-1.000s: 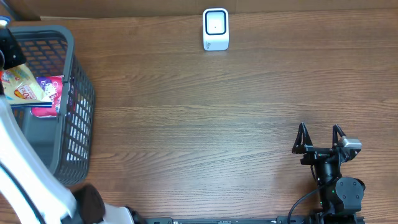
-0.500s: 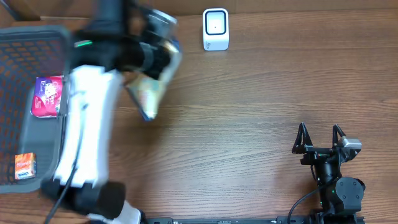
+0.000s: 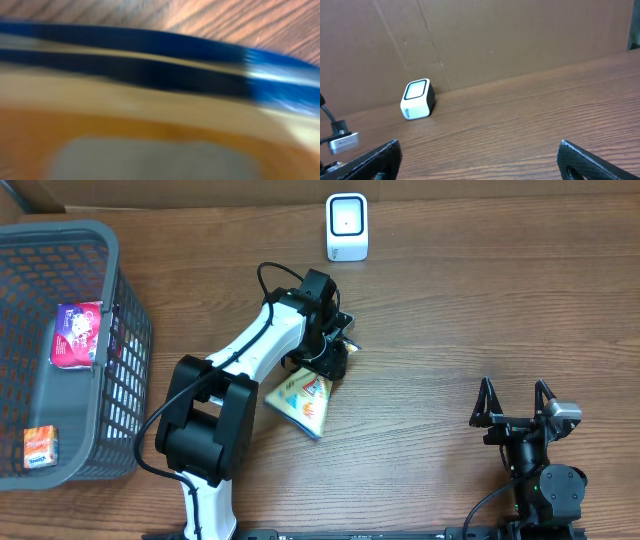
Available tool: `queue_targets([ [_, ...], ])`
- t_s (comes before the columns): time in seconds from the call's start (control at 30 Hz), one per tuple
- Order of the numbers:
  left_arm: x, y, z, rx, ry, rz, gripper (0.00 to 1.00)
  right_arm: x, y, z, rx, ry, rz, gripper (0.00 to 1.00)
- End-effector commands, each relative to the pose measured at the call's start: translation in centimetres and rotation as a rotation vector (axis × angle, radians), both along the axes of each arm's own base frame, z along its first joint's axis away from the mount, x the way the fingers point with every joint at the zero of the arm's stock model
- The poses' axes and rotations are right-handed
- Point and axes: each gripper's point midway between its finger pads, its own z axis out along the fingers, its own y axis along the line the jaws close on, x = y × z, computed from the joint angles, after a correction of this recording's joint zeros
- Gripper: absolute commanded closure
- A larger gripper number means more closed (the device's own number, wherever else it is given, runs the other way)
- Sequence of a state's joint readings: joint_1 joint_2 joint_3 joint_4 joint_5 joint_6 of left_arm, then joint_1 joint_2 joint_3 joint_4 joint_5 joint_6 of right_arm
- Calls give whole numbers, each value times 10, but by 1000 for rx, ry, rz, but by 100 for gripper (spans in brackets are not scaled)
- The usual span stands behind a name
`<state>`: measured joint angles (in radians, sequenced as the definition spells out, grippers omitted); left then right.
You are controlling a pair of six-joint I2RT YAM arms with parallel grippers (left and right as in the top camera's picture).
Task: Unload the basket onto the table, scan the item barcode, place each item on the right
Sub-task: 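Lift the yellow snack bag out and drop it on the table centre, then reach the left gripper back into the basket and grasp the pink package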
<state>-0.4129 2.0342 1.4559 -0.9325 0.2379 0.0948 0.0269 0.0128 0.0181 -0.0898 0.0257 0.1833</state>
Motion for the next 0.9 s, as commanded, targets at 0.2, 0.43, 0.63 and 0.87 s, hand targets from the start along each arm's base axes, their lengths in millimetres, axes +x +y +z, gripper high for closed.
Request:
queue_targets([
  [0.2, 71, 89, 272, 70, -526, 262, 0, 0, -1, -1, -1, -7, -2, 0],
  [0.43, 32, 270, 395, 117, -763, 771, 0, 0, -1, -1, -1, -7, -2, 0],
  [0.63, -3, 387, 360, 84, -626, 1056, 0, 0, -1, -1, -1, -7, -2, 0],
  [0.87, 14, 463, 260, 64, -425, 1184, 0, 0, -1, -1, -1, -7, -2, 0],
])
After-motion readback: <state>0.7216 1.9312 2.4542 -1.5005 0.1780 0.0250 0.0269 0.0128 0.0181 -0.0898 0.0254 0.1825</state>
